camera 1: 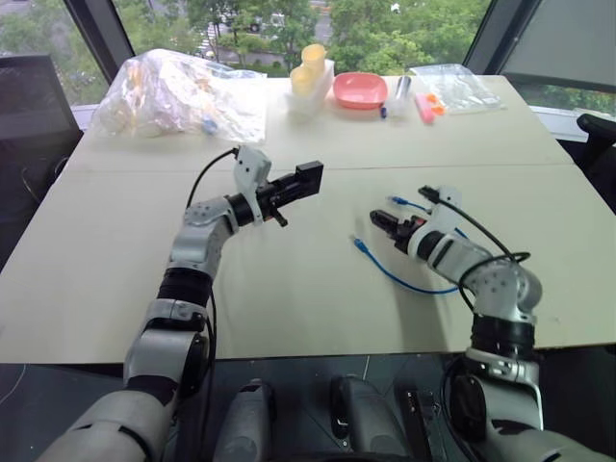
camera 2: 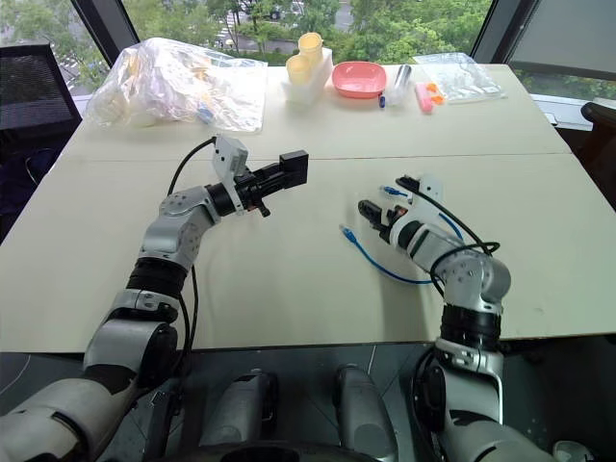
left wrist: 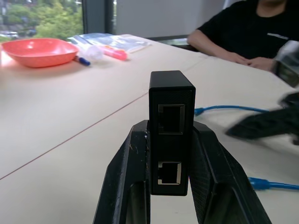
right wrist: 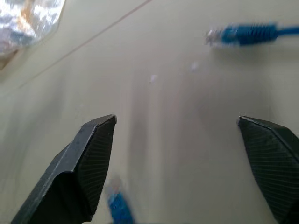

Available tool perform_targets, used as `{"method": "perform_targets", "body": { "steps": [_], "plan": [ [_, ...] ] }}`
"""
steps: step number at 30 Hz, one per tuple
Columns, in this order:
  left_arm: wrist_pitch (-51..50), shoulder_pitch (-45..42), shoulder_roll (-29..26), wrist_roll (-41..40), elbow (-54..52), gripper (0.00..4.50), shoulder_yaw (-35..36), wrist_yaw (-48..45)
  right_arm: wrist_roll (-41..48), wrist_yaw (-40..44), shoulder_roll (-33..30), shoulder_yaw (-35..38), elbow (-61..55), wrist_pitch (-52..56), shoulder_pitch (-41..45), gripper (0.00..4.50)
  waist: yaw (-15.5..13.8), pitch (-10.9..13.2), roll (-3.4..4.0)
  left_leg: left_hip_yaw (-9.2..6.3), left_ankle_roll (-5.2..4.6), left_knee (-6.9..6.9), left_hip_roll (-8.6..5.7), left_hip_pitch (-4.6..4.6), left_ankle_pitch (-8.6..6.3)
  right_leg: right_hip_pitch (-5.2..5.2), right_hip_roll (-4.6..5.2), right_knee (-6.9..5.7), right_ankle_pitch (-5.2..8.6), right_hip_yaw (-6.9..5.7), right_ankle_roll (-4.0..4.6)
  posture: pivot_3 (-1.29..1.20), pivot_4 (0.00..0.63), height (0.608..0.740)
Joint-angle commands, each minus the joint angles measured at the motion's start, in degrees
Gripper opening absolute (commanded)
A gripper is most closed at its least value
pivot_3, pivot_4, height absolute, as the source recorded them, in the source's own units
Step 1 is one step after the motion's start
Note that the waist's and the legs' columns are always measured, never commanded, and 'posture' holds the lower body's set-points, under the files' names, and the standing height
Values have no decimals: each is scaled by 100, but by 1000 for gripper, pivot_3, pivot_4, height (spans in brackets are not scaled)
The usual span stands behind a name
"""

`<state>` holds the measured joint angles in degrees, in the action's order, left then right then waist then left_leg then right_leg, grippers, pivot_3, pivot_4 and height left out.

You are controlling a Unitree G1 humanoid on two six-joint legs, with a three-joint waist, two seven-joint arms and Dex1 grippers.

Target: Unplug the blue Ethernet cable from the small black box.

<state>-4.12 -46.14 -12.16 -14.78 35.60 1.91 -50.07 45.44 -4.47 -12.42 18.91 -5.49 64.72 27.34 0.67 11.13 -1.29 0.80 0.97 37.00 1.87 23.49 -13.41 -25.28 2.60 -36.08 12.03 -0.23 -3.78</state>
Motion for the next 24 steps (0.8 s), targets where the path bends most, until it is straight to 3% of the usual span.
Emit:
{"method": "perform_targets", "body": {
  "steps": [1,5,7,9,16,24],
  "plan": [
    [539,-213,277,152,356,525,-25,282,289,190,125,-140,-605,254,-194,4247,3,0,0,2,0,1,-1,0,0,0,1,0,0,0,0,0,150,740],
    [978,-353,572,251,1080,525,9,490,241,151,325,-39,-642,114,-219,4247,17,0,0,4,-1,7,-1,0,0,0,0,1,-2,0,-1,0,150,740],
    [1183,-419,643,317,1400,1567,2,556,192,164,382,-36,-635,20,-217,4297,18,0,0,4,-1,8,-1,-1,0,0,-1,1,-2,0,-1,0,150,740],
    [1311,-443,654,363,1569,2267,-16,527,168,210,386,-45,-657,-59,-243,4297,22,0,0,5,-1,7,-1,0,-1,-1,-1,1,-2,0,-1,0,150,740],
    [988,-227,518,231,1120,4034,-60,125,62,322,346,-119,-689,-219,-361,4297,11,0,0,5,-8,5,-1,2,-5,-1,-1,4,-1,0,-5,0,150,740],
    [-1277,462,-354,-598,-1844,4034,338,377,-36,932,-130,-380,-972,-320,-594,4297,43,1,1,5,-8,4,3,0,-5,-2,-2,1,-1,3,-3,0,150,740]
  ]
}}
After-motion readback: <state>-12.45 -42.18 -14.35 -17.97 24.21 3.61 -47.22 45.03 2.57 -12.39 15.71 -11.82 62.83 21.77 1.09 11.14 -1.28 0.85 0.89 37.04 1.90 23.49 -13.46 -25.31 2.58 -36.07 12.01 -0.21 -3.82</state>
